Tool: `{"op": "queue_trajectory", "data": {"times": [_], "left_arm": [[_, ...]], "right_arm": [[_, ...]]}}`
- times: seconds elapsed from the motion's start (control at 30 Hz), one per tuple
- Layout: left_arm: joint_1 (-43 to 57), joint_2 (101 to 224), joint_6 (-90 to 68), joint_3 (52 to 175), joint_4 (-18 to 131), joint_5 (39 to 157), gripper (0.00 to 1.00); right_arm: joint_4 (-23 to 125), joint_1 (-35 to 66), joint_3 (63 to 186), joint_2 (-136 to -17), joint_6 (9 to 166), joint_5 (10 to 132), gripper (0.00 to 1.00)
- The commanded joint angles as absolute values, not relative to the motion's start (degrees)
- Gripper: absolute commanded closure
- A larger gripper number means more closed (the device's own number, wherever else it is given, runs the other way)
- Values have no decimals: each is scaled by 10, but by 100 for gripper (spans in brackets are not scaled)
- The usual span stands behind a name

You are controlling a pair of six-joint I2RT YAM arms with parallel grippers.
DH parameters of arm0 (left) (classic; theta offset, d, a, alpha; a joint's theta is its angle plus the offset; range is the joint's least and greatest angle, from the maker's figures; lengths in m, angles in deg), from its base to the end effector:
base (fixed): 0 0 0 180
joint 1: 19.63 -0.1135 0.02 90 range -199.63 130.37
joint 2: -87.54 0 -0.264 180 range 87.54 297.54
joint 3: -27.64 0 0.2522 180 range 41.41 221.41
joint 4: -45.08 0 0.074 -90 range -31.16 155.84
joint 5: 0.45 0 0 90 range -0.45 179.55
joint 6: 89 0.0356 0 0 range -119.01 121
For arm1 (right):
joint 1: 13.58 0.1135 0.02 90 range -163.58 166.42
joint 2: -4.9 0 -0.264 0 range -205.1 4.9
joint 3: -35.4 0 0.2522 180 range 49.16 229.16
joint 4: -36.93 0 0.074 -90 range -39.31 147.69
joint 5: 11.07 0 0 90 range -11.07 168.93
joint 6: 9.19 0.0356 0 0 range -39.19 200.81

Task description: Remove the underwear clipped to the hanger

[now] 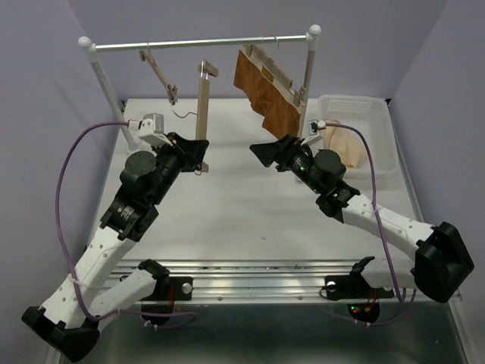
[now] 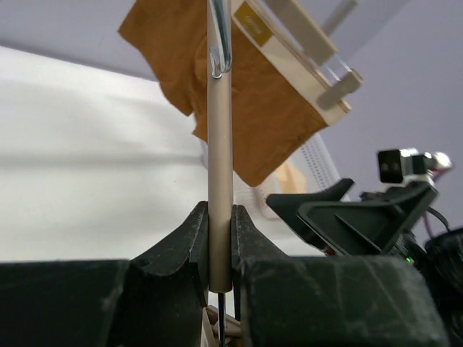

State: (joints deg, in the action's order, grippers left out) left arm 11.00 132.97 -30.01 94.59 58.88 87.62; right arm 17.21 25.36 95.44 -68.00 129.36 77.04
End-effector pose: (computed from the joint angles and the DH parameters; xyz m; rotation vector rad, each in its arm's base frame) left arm 0.1537 -0.0896 0.4088 -0.0337 1.4929 -0.8540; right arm 0.2303 0.1876 0.3228 0.1032 1.5788 1.2521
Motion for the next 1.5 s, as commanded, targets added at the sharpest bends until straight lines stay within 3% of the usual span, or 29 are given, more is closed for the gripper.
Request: {"op": "queue_trajectory", "data": {"times": [0.0,0.5,0.77,1.47], "left_arm": [[107,1387,-264,1015,673,808,100],[108,1520,-191,1154,708,713,100],[108,1607,-153,1286,743,664,100],[18,1783,-75,1522,779,708,100]], "right_arm": [[210,253,931,-640,1252,859,0],[233,253,908,-603,1225,913,0],[241,253,907,-591,1215,929,0],[252,253,902,-573,1197,955,0]]}}
